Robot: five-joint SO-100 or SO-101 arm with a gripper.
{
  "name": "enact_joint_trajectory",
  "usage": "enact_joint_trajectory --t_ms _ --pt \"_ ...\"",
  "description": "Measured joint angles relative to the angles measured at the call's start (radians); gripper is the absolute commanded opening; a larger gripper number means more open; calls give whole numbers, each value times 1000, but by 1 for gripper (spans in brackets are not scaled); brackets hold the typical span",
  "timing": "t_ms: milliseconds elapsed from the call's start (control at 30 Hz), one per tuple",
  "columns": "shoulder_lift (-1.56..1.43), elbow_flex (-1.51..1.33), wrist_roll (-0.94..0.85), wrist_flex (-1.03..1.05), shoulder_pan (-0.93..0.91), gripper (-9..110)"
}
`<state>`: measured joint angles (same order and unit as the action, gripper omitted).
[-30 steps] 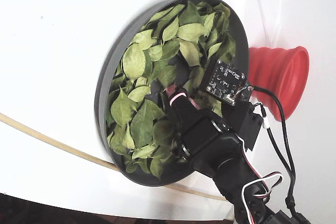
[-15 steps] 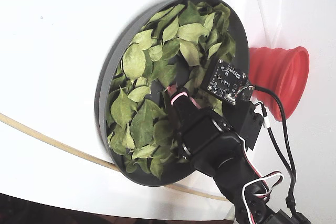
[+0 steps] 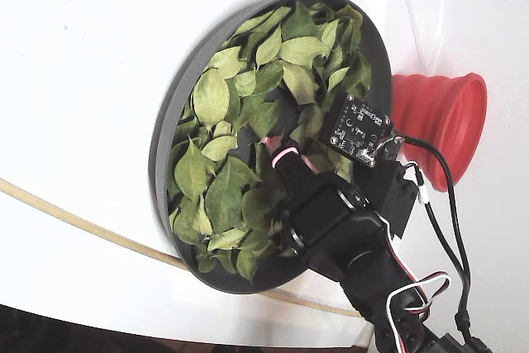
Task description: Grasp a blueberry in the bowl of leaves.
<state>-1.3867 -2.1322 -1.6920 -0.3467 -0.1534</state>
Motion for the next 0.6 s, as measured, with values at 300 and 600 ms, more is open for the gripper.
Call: enact_joint_trajectory --t_ms 300,600 --pt "-5 -12 0 15 0 14" --pt "-63 -20 0 21 0 14"
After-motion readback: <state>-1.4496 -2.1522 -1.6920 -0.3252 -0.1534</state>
